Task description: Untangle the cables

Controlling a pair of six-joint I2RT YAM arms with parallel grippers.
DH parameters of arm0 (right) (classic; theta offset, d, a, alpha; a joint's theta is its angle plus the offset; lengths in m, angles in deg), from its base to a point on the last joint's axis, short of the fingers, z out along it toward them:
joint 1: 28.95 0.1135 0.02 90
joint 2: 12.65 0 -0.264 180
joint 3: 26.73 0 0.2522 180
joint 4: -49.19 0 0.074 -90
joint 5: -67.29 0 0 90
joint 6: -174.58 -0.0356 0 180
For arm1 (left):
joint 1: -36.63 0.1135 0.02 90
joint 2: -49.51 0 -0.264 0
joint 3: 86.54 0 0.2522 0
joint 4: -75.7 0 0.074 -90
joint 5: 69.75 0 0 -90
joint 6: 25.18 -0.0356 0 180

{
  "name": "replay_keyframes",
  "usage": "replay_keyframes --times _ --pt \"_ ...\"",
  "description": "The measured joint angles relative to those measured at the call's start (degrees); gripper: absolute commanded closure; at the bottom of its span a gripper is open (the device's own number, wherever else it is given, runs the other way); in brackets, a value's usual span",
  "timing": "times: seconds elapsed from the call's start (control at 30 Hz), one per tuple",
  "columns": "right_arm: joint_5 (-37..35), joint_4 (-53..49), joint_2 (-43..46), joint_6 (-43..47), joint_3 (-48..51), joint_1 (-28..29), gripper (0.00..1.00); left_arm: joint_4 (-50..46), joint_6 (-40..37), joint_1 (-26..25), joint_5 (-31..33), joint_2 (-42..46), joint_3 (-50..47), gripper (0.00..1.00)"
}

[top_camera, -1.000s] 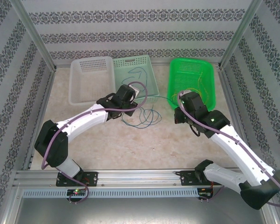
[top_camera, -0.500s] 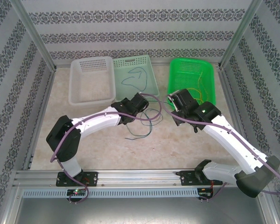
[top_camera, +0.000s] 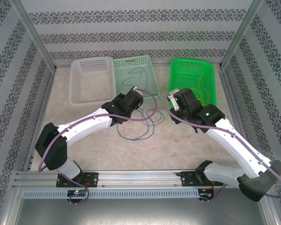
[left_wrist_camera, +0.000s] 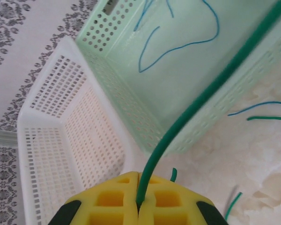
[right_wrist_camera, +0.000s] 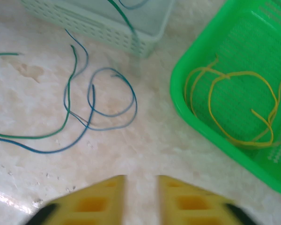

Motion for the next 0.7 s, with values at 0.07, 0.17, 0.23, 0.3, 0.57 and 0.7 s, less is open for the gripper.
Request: replay_keyframes --times 0.07,0.17,0.23,0.3,0.57,0.7 --pt "1.11 3.04 -0.13 -2.12 0.24 -0.17 0.25 -0.04 0.13 2.05 -0.61 1.57 0.00 1.00" --pt "3.74 8.00 -0.09 -5.88 1.25 -1.36 0.24 -0.42 1.68 7.08 -2.82 4.94 0.00 1.00" --pt "5.75 11.41 0.02 -8.11 2.29 -2.32 0.24 -0.59 3.67 11.21 -4.85 8.00 0.00 1.00" --pt "7.93 14.53 0.11 -10.40 3.58 -3.23 0.24 -0.57 6.01 15.21 -7.30 11.23 0.00 1.00" --pt "12.02 18.91 -0.15 -15.52 5.38 -3.52 0.24 -0.85 14.38 27.91 -13.66 15.65 1.25 1.00" --pt "12.46 20.15 0.02 -16.81 6.75 -3.54 0.23 -1.95 19.34 35.04 -18.56 13.29 1.33 1.00"
